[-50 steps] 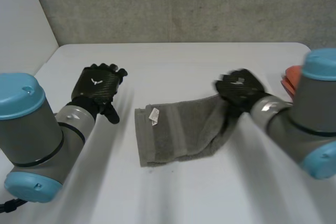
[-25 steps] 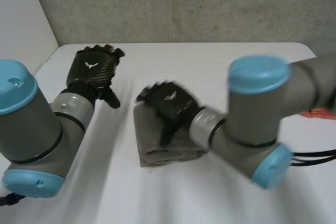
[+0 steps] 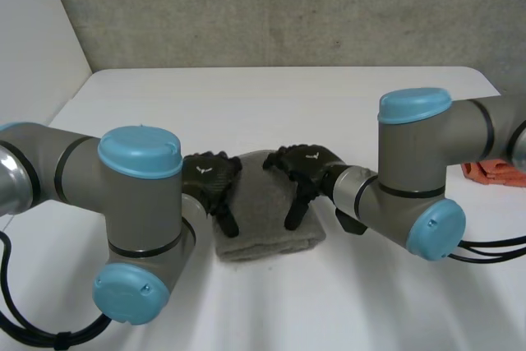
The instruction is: Fold the laundry.
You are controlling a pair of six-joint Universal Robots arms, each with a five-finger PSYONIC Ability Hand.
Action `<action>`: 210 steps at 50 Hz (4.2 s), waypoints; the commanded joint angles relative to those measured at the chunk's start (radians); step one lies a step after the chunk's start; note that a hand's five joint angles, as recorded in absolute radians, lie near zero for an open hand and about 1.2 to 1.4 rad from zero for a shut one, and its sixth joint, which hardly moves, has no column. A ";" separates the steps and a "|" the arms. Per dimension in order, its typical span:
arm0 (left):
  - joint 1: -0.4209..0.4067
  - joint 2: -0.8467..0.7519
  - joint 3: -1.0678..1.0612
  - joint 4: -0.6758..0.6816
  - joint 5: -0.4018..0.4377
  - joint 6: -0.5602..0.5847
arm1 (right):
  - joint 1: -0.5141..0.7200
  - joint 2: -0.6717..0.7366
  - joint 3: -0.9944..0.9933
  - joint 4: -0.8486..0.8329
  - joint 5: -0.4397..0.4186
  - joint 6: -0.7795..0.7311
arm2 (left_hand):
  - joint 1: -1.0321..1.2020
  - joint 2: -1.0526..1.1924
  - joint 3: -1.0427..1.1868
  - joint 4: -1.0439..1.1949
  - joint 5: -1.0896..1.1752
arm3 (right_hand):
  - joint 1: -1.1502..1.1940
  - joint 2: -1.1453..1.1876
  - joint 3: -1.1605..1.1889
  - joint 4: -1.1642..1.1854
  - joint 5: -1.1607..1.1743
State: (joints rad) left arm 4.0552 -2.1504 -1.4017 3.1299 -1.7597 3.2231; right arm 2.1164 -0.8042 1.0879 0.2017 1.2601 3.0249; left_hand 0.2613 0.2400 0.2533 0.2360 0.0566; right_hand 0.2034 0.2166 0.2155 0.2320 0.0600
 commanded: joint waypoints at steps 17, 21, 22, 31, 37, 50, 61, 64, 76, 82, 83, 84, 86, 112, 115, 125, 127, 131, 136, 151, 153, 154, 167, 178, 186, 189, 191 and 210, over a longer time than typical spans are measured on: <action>0.016 0.102 0.004 -0.024 0.026 0.075 | -0.012 -0.133 0.116 -0.074 0.065 -0.074 | -0.065 -0.044 -0.057 -0.040 -0.035 | -0.007 -0.020 -0.019 -0.035 -0.038; 0.024 0.193 0.007 -0.021 0.113 0.075 | -0.038 -0.242 0.217 -0.171 0.088 -0.028 | -0.074 -0.053 -0.066 -0.049 -0.044 | -0.029 -0.042 -0.041 -0.057 -0.060; 0.028 0.211 0.009 -0.021 0.136 0.075 | -0.052 -0.265 0.237 -0.182 0.097 -0.014 | -0.074 -0.053 -0.066 -0.049 -0.044 | -0.029 -0.042 -0.041 -0.057 -0.060; 0.067 0.346 0.013 -0.025 0.374 0.067 | -0.147 -0.377 0.398 -0.185 0.151 0.107 | -0.083 -0.062 -0.075 -0.058 -0.053 | -0.029 -0.042 -0.041 -0.057 -0.060; 0.064 0.365 0.015 -0.028 0.394 0.060 | -0.145 -0.378 0.490 -0.197 0.125 0.098 | -0.083 -0.062 -0.075 -0.058 -0.053 | -0.029 -0.042 -0.041 -0.057 -0.060; 0.060 0.365 0.024 -0.030 0.393 0.055 | 0.035 -0.356 0.569 -0.349 0.071 -0.106 | -0.083 -0.062 -0.075 -0.058 -0.053 | -0.029 -0.042 -0.041 -0.057 -0.060; 0.062 0.362 0.024 -0.031 0.394 0.037 | 0.160 -0.204 0.471 -0.410 0.176 -0.142 | -0.083 -0.062 -0.075 -0.058 -0.053 | -0.029 -0.042 -0.041 -0.057 -0.060; 0.062 0.357 0.026 -0.031 0.394 0.037 | 0.178 -0.161 0.440 -0.409 0.192 -0.179 | -0.083 -0.062 -0.075 -0.058 -0.053 | -0.029 -0.042 -0.041 -0.057 -0.060; 0.064 0.354 0.035 -0.031 0.393 0.035 | 0.186 -0.098 0.388 -0.447 0.231 -0.225 | -0.083 -0.062 -0.075 -0.058 -0.053 | 0.049 0.036 0.037 0.020 0.018; 0.062 0.353 0.035 -0.031 0.393 0.035 | 0.186 -0.078 0.373 -0.473 0.232 -0.231 | -0.083 -0.062 -0.075 -0.058 -0.053 | 0.149 0.135 0.137 0.120 0.117; 0.062 0.353 0.035 -0.031 0.393 0.035 | 0.186 -0.072 0.368 -0.475 0.232 -0.239 | -0.083 -0.062 -0.075 -0.058 -0.053 | 0.166 0.153 0.154 0.138 0.135; 0.062 0.353 0.035 -0.031 0.393 0.035 | 0.186 -0.069 0.368 -0.475 0.232 -0.245 | -0.083 -0.062 -0.075 -0.058 -0.053 | 0.187 0.174 0.175 0.158 0.156; 0.064 0.353 0.035 -0.031 0.393 0.034 | 0.186 -0.066 0.366 -0.476 0.231 -0.256 | -0.083 -0.062 -0.075 -0.058 -0.053 | 0.236 0.223 0.224 0.208 0.205; 0.071 0.353 0.032 -0.031 0.391 0.030 | 0.185 -0.013 0.290 -0.476 0.231 -0.267 | -0.083 -0.062 -0.075 -0.058 -0.053 | 0.633 0.620 0.621 0.604 0.602; 0.073 0.353 0.032 -0.031 0.393 0.030 | 0.185 -0.010 0.282 -0.476 0.231 -0.268 | -0.083 -0.062 -0.075 -0.058 -0.053 | 0.791 0.778 0.779 0.763 0.760; 0.073 0.353 0.032 -0.031 0.393 0.010 | 0.185 -0.010 0.273 -0.470 0.222 -0.268 | -0.083 -0.062 -0.075 -0.058 -0.053 | 1.096 1.083 1.084 1.068 1.065; 0.073 0.353 0.032 -0.031 0.393 0.009 | 0.183 -0.013 0.276 -0.469 0.220 -0.268 | -0.083 -0.062 -0.075 -0.058 -0.053 | 1.112 1.099 1.100 1.083 1.081; 0.073 0.353 0.032 -0.031 0.393 0.009 | 0.172 -0.030 0.285 -0.459 0.216 -0.281 | -0.083 -0.062 -0.075 -0.058 -0.053 | 1.103 1.090 1.091 1.074 1.072; 0.073 0.353 0.030 -0.031 0.393 0.009 | 0.128 -0.069 0.303 -0.420 0.213 -0.310 | -0.080 -0.059 -0.072 -0.055 -0.050 | 0.330 0.317 0.318 0.302 0.299; 0.073 0.353 0.029 -0.031 0.393 0.009 | 0.094 -0.101 0.303 -0.285 0.127 -0.209 | -0.080 -0.059 -0.072 -0.055 -0.050 | 0.134 0.121 0.122 0.105 0.103; 0.073 0.353 0.029 -0.031 0.393 0.009 | 0.096 -0.095 0.303 -0.286 0.124 -0.204 | -0.080 -0.059 -0.072 -0.055 -0.050 | 0.137 0.124 0.125 0.108 0.106; 0.073 0.353 0.029 -0.031 0.393 0.009 | 0.097 -0.093 0.303 -0.286 0.122 -0.204 | -0.080 -0.059 -0.072 -0.055 -0.050 | 0.137 0.124 0.125 0.108 0.106; 0.073 0.353 0.027 -0.031 0.393 0.007 | 0.103 -0.027 0.261 -0.312 0.130 -0.218 | -0.080 -0.059 -0.072 -0.055 -0.050 | 0.275 0.262 0.263 0.246 0.244; 0.076 0.353 0.027 -0.030 0.393 0.007 | 0.103 -0.021 0.247 -0.352 0.140 -0.219 | -0.077 -0.056 -0.069 -0.052 -0.047 | 0.923 0.910 0.911 0.894 0.892; 0.076 0.353 0.027 -0.030 0.391 0.007 | 0.102 -0.046 0.238 -0.366 0.153 -0.219 | -0.077 -0.056 -0.069 -0.052 -0.047 | 0.947 0.934 0.935 0.919 0.916; 0.076 0.353 0.027 -0.031 0.391 0.007 | 0.102 -0.046 0.238 -0.363 0.153 -0.221 | -0.077 -0.056 -0.069 -0.052 -0.047 | 0.956 0.943 0.944 0.927 0.925; 0.076 0.353 0.027 -0.030 0.391 0.006 | 0.102 -0.044 0.241 -0.364 0.153 -0.222 | -0.077 -0.056 -0.069 -0.052 -0.047 | 0.985 0.972 0.973 0.957 0.954; 0.080 0.351 0.023 -0.030 0.391 -0.005 | -0.191 -0.154 0.385 -0.370 0.013 -0.524 | -0.077 -0.056 -0.069 -0.052 -0.047 | 1.193 1.180 1.181 1.164 1.162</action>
State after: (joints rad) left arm 4.1350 -1.7986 -1.3790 3.1001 -1.3683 3.2190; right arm 2.0799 -0.9093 1.4293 -0.1706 1.3679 2.6146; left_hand 0.2170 0.2110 0.2250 0.2108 0.0467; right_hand 0.8786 1.1497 1.1095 1.1629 0.8907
